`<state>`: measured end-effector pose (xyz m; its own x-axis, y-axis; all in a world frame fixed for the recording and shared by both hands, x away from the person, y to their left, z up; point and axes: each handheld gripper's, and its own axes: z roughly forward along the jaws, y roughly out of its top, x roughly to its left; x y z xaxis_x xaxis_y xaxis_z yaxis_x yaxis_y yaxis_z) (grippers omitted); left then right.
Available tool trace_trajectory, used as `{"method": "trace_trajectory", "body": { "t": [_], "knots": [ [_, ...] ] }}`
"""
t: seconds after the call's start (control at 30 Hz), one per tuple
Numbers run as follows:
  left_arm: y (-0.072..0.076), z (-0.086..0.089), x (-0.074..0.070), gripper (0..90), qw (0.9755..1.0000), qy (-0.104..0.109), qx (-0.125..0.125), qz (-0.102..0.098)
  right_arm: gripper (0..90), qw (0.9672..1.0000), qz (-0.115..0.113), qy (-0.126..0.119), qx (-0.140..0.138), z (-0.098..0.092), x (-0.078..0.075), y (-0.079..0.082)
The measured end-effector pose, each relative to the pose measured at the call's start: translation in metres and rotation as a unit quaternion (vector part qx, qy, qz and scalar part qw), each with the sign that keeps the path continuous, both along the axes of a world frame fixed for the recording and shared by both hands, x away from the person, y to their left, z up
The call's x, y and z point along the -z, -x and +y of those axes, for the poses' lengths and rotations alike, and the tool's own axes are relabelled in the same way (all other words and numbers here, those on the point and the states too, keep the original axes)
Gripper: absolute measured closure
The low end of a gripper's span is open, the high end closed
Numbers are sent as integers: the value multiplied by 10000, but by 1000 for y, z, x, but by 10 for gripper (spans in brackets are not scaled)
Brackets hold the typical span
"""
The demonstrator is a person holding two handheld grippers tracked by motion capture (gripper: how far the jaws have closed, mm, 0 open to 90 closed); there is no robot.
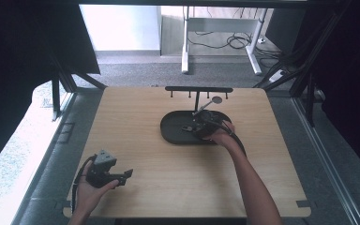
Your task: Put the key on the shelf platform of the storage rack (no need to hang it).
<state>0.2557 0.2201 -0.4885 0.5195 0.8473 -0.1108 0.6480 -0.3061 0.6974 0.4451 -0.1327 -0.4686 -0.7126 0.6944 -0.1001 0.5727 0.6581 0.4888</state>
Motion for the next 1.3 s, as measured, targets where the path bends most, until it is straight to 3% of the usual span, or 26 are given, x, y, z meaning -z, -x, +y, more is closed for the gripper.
{"method": "trace_trajectory", "body": {
  "t": [0.63,1.3],
  "knots": [
    [0,-2,0,213,10000,-20,19,-14,407,9986,-158,-331,-377,-12,-13,48],
    [1,-6,1,214,10000,-66,28,2,405,9961,-113,-870,-117,-65,20,117]
  ]
}}
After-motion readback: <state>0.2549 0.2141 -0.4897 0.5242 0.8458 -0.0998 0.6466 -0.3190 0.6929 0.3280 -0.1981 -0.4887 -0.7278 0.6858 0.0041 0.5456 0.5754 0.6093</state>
